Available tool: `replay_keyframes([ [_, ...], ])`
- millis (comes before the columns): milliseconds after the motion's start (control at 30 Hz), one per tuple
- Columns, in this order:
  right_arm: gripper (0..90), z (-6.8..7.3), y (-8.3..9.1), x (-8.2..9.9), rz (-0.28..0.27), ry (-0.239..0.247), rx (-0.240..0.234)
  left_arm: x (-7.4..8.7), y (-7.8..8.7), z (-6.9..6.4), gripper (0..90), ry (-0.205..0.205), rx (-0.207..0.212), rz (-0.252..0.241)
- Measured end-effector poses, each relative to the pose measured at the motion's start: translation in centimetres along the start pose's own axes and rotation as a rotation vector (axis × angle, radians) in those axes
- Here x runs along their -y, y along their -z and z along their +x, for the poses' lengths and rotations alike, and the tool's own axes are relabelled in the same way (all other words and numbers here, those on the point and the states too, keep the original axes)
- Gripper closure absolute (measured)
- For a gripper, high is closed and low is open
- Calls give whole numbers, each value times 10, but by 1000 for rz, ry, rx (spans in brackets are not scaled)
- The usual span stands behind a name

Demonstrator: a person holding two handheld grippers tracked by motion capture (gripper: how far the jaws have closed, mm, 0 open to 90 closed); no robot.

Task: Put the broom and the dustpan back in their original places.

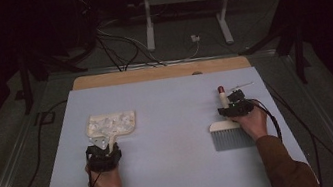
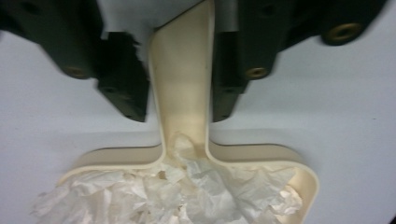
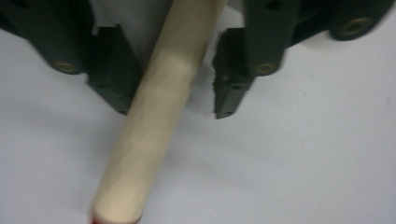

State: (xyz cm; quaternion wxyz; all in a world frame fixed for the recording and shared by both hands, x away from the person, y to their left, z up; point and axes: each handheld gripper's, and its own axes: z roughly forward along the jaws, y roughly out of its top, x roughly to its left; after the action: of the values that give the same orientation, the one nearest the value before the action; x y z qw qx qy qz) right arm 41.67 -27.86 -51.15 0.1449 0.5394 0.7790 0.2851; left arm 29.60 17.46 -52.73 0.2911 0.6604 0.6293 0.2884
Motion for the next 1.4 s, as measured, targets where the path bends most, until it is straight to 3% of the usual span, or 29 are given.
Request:
replay_keyframes([
  [133,329,1,10,4,-60,-38,56,1,5,4,380,0,50,-23],
  [300,199,9,39,9,-202,-43,32,-2,21,10,256,11,122,-128],
  [367,137,15,51,13,-252,-24,-2,-3,26,14,204,15,167,-137],
  [500,53,30,76,25,-386,48,-64,-10,39,20,96,-45,232,-176],
  [633,7,48,90,35,-465,99,-92,-19,54,23,4,-81,286,-219],
  [867,0,69,96,59,-531,165,-108,-29,74,31,3,-105,362,-327],
  [1033,0,67,97,69,-546,147,-108,-32,84,32,3,-131,415,-370],
  [1100,0,66,98,73,-562,120,-128,-31,86,31,3,-133,430,-382],
  [1267,0,65,94,76,-557,91,-135,-27,86,32,3,-128,425,-384],
  [1400,0,68,93,76,-557,107,-129,-25,88,37,3,-108,399,-393],
])
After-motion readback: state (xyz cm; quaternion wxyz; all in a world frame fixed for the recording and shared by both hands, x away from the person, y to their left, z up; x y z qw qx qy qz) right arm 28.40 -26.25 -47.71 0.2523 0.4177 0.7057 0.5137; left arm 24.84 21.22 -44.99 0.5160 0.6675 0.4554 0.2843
